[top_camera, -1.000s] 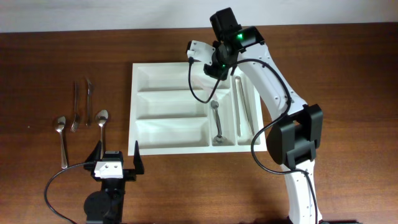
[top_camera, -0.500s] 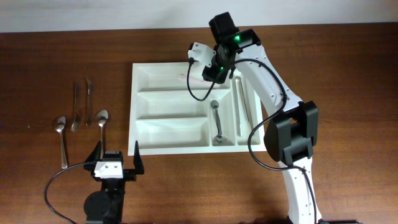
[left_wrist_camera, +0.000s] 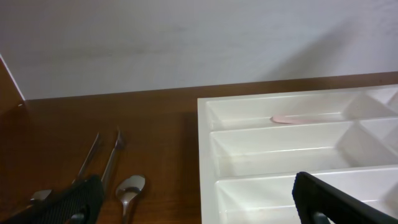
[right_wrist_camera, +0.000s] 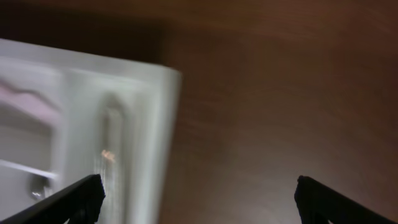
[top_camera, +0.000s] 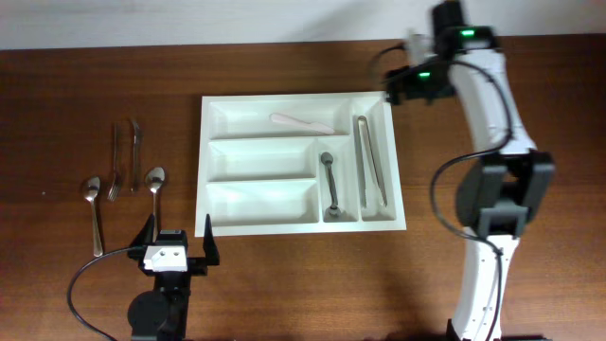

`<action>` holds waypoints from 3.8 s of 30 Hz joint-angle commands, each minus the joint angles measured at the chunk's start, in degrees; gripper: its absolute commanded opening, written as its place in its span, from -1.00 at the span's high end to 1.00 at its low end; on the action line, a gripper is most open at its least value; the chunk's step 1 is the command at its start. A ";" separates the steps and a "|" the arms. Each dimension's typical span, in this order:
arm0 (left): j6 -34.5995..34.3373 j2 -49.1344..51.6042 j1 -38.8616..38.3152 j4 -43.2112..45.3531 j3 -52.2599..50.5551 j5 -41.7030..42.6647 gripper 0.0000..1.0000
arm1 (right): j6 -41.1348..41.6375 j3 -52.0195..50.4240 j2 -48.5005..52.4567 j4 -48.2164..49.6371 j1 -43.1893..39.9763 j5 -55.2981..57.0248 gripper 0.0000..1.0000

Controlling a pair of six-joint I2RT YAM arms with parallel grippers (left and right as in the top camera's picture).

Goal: Pack container
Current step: 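Open the right gripper and raise it away to the upper right, then move the left gripper over the metal cutlery left of the tray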

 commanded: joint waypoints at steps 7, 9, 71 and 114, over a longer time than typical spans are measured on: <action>0.87 -0.44 0.24 0.07 -0.20 -0.63 -0.98 | 3.10 1.40 -3.15 -1.86 -8.24 0.31 -0.98; 0.87 -0.44 0.24 0.07 -0.20 -0.63 -0.98 | 3.08 1.40 -3.15 -1.84 -8.94 0.33 -0.98; -12.83 59.49 7.74 -29.22 62.45 -16.74 -0.98 | 3.10 1.40 -3.15 -1.81 -9.70 0.33 -0.98; 5.79 101.90 17.18 -28.96 62.31 1.53 -0.52 | 3.08 1.40 -3.15 -1.81 -9.70 0.33 -0.98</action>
